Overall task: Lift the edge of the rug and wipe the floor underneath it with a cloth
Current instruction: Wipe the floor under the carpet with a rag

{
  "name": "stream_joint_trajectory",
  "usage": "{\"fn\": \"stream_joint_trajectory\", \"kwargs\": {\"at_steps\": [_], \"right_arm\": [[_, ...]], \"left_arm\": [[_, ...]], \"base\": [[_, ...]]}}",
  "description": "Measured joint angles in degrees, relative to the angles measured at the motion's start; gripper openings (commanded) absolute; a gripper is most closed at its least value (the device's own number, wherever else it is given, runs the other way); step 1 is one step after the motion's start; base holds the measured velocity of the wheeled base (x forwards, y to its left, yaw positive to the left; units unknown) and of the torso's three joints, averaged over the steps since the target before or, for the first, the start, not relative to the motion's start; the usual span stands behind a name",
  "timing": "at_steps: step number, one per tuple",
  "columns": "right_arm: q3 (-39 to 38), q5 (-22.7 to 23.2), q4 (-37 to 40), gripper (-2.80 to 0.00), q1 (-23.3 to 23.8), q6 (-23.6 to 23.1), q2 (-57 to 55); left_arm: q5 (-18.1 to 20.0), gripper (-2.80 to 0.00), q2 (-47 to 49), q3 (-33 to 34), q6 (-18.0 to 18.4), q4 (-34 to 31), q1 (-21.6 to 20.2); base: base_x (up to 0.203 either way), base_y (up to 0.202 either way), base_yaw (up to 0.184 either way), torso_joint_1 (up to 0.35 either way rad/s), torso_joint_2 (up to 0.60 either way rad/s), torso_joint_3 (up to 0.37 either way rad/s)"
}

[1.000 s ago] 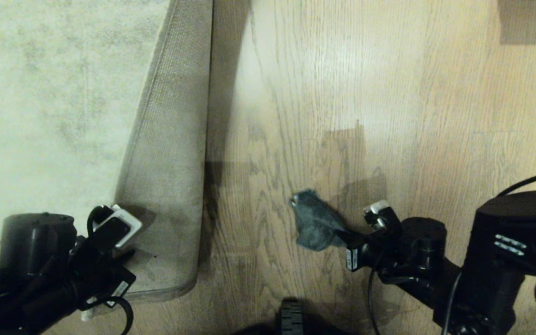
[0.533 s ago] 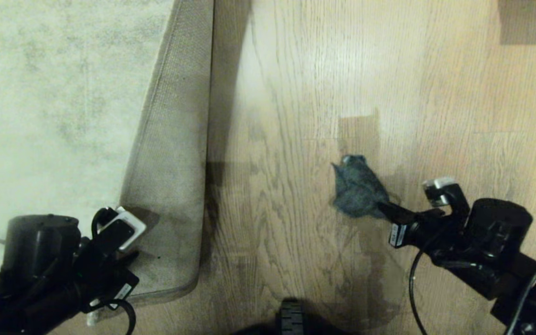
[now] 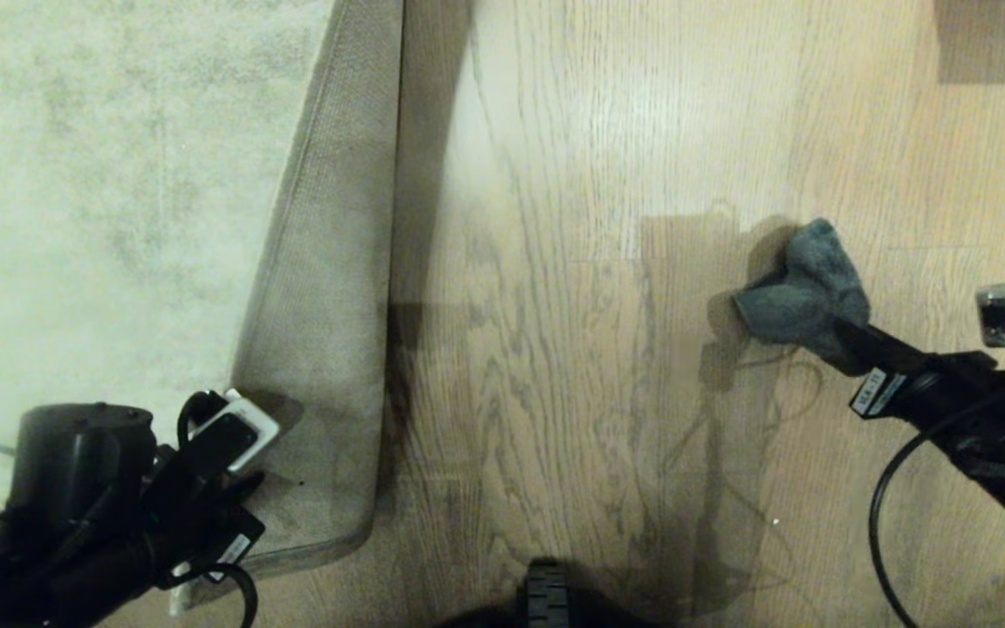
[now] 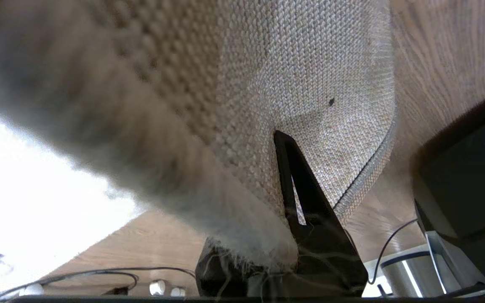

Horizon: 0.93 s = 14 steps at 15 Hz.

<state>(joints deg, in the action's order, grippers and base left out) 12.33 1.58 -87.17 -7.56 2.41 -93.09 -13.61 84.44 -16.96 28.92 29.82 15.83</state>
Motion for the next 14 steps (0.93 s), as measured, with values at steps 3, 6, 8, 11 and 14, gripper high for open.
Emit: {"fn": "stream_joint_trajectory", "kwargs": {"at_steps": [3,6,8,11,14], "right_arm": [[-5.0,0.1,0.0,-2.8,5.3,-1.2,5.0],[-10.6,0.2,0.0,-2.8,6.7,-1.3,9.9],[-11.9,0.2,0.0,-2.8,7.5,-1.1,13.5],[-12.3,0.3,3.6,-2.8,8.0,-1.1,19.7],[-12.3,0.4,15.3,-2.8,8.0,-1.2,28.4]], "left_arm": [[-0.1,-2.8,0.0,-0.1,0.0,0.0,1.3],[0.0,-2.8,0.1,0.0,0.0,0.1,1.8],[0.0,-2.8,0.2,0.3,-0.2,0.2,2.2],[0.1,-2.8,0.5,0.5,-0.4,0.3,3.1],[0.1,-2.8,0.7,0.7,-0.4,0.3,3.7]], "base": [[0.0,0.0,0.0,0.0,0.0,0.0],[0.0,0.0,0.0,0.0,0.0,0.0],[0.0,0.0,0.0,0.0,0.0,0.0],[0.0,0.0,0.0,0.0,0.0,0.0],[0.0,0.0,0.0,0.0,0.0,0.0]]}}
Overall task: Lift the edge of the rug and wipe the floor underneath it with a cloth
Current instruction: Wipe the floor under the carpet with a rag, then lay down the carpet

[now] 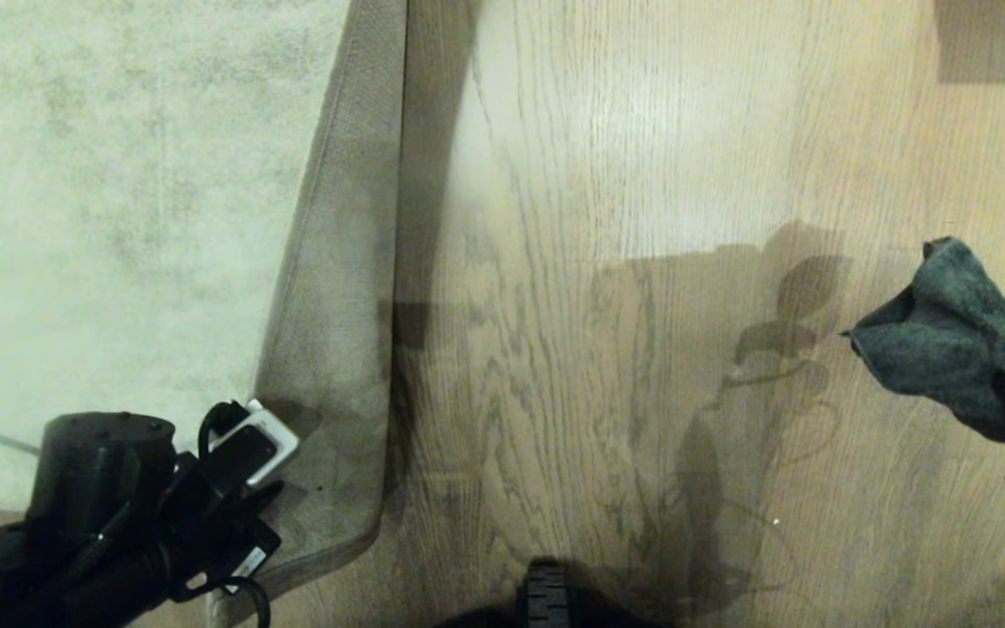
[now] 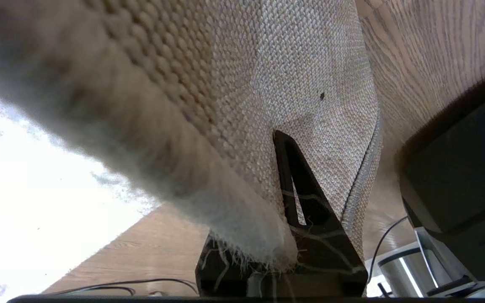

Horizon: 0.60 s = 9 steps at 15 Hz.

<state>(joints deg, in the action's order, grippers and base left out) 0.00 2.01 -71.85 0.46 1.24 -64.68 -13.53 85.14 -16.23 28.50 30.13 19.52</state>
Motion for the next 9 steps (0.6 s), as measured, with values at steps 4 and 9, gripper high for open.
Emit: {"fn": "stream_joint_trajectory", "kwargs": {"at_steps": [4,9], "right_arm": [[0.0,1.5,19.4,-2.8,-0.1,0.2,15.7],[0.4,1.9,47.1,-2.8,-0.4,0.0,41.7]], "left_arm": [[0.0,-2.8,0.1,0.5,-0.1,0.1,0.1],[0.0,-2.8,0.0,0.6,-0.1,0.0,1.4]], "base": [[0.0,0.0,0.0,0.0,0.0,0.0],[0.0,0.0,0.0,0.0,0.0,0.0]]}}
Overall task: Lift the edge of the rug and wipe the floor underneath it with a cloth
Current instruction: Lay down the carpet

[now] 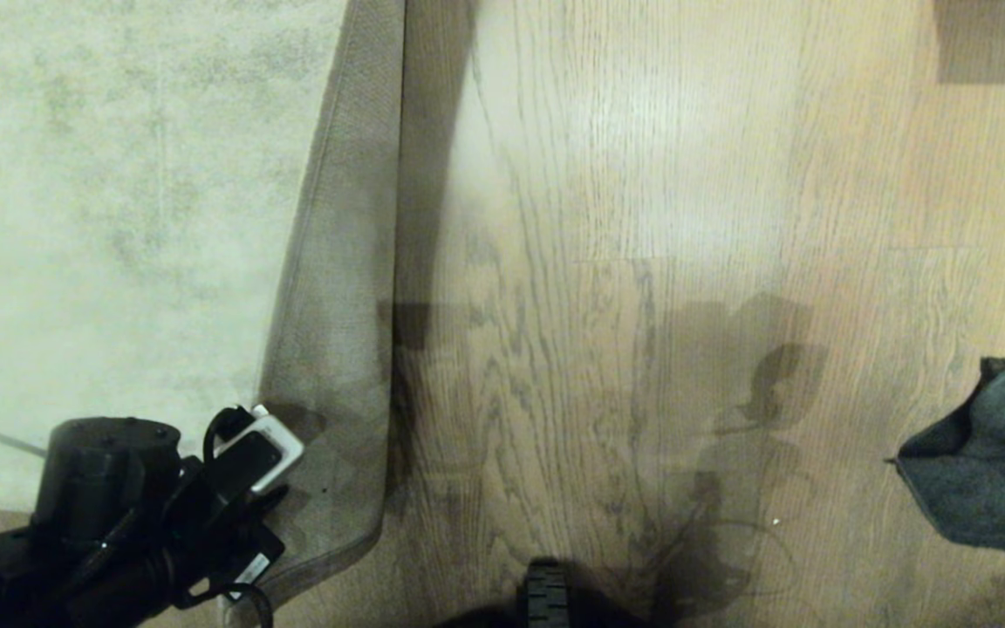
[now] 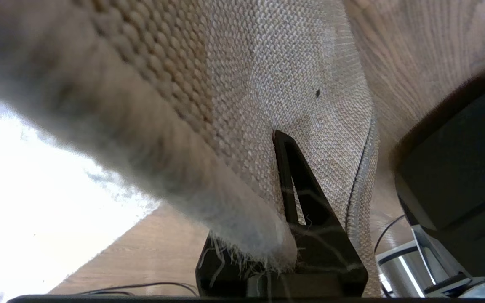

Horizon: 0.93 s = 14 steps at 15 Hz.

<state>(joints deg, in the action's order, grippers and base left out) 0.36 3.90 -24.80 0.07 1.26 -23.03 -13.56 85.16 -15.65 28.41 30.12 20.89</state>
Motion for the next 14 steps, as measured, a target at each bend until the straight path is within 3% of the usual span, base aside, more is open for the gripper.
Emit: {"fn": "stream_joint_trajectory", "kwargs": {"at_steps": [3,5,9,14], "right_arm": [[1.8,-0.4,19.8,-2.8,-0.1,-0.5,14.7],[2.5,-1.2,27.9,-2.8,-0.1,0.1,19.4],[1.0,-5.9,26.1,-2.8,-0.1,-3.1,22.4],[-0.3,-5.5,24.0,-2.8,-0.1,-3.2,23.1]], "left_arm": [[0.0,-2.8,-0.2,0.1,0.0,0.0,0.4],[0.0,-2.8,-0.5,0.4,0.0,0.0,0.4],[0.0,-2.8,-1.4,0.7,0.1,-0.2,0.5],[0.2,-2.8,-2.9,1.8,0.1,-0.1,1.3]], "base": [[0.0,0.0,0.0,0.0,0.0,0.0],[0.0,0.0,0.0,0.0,0.0,0.0],[0.0,0.0,0.0,0.0,0.0,0.0],[0.0,0.0,0.0,0.0,0.0,0.0]]}}
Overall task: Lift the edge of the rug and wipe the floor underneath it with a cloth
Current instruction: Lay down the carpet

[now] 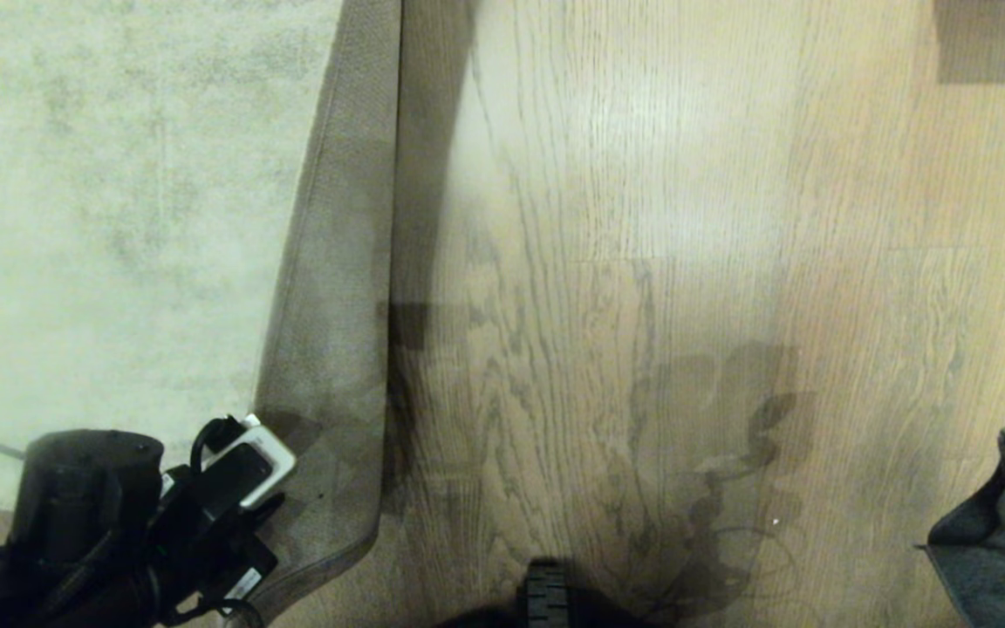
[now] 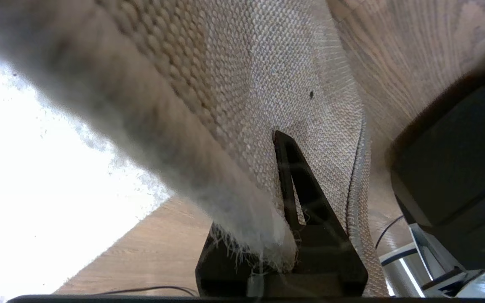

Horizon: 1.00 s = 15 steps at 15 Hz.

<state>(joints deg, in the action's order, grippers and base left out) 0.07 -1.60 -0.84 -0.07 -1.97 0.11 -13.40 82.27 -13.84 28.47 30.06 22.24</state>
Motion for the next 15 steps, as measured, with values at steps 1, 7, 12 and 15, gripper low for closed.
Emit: {"fn": "stream_joint_trajectory", "kwargs": {"at_steps": [1,7,12,15], "right_arm": [[0.0,0.0,0.0,-2.8,0.0,0.2,0.0],[-0.1,-0.2,-0.1,-2.8,0.0,3.8,0.1],[-0.1,-0.4,-0.2,-2.8,0.0,4.8,0.1],[-0.1,-0.3,-0.2,-2.8,0.0,4.8,0.1]], "left_arm": [[0.0,-2.8,-0.4,0.1,0.0,0.0,0.4],[0.0,-2.8,-3.2,3.3,0.0,0.4,1.4],[0.1,-2.8,-6.9,4.4,-2.9,-0.4,4.9],[0.1,-2.8,-8.9,4.4,-4.1,-0.6,6.8]], "base": [[0.0,0.0,0.0,0.0,0.0,0.0],[0.0,0.0,0.0,0.0,0.0,0.0],[0.0,0.0,0.0,0.0,0.0,0.0],[0.0,0.0,0.0,0.0,0.0,0.0]]}}
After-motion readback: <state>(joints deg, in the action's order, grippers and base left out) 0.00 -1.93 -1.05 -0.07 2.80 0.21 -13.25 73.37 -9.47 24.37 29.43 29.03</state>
